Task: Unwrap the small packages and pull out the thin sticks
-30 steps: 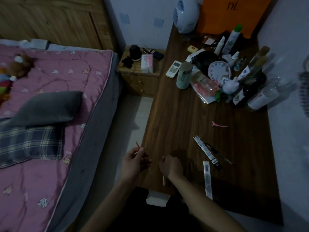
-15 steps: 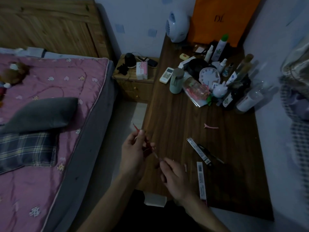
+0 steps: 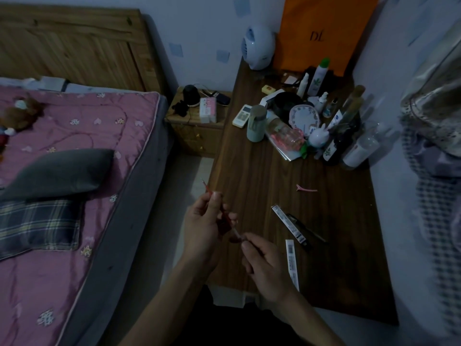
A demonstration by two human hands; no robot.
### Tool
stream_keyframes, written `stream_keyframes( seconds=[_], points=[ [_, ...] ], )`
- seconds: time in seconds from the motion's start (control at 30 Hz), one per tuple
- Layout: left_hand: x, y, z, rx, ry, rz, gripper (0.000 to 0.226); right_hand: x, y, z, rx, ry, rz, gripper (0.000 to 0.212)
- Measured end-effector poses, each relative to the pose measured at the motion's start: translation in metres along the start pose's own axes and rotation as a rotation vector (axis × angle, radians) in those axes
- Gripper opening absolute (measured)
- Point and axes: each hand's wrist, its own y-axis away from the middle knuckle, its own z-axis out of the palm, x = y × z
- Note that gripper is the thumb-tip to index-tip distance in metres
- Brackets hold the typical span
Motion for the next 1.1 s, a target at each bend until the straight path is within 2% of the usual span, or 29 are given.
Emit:
stream_keyframes(
  seconds=[0.07, 0.2, 0.37, 0.53, 0.7, 1.1],
  points=[
    [-0.001, 0.000, 0.001, 0.008, 0.014, 0.008, 0.025, -0.003, 0.002, -0.002, -0.008, -0.001, -0.008, 0.042],
    [-0.003, 0.000, 0.003, 0.023, -0.012, 0.025, 0.022, -0.008, 0.005, -0.005, -0.031, 0.015, -0.020, 0.047],
    [-0.002, 0.002, 0.007, 0.012, -0.025, 0.035, 0.020, -0.010, 0.005, -0.007, -0.022, 0.052, -0.008, 0.039],
    [0.000, 0.001, 0.014, 0.015, -0.065, 0.071, 0.012, -0.009, 0.004, -0.009, -0.018, 0.100, -0.008, 0.042],
    [0.001, 0.000, 0.015, 0.006, -0.079, 0.053, 0.023, -0.015, 0.004, -0.013, -0.021, 0.111, -0.006, 0.049],
    [0.004, -0.003, 0.018, -0.011, -0.036, 0.029, 0.025, -0.031, 0.003, -0.016, -0.013, 0.088, 0.000, 0.056]
  ],
)
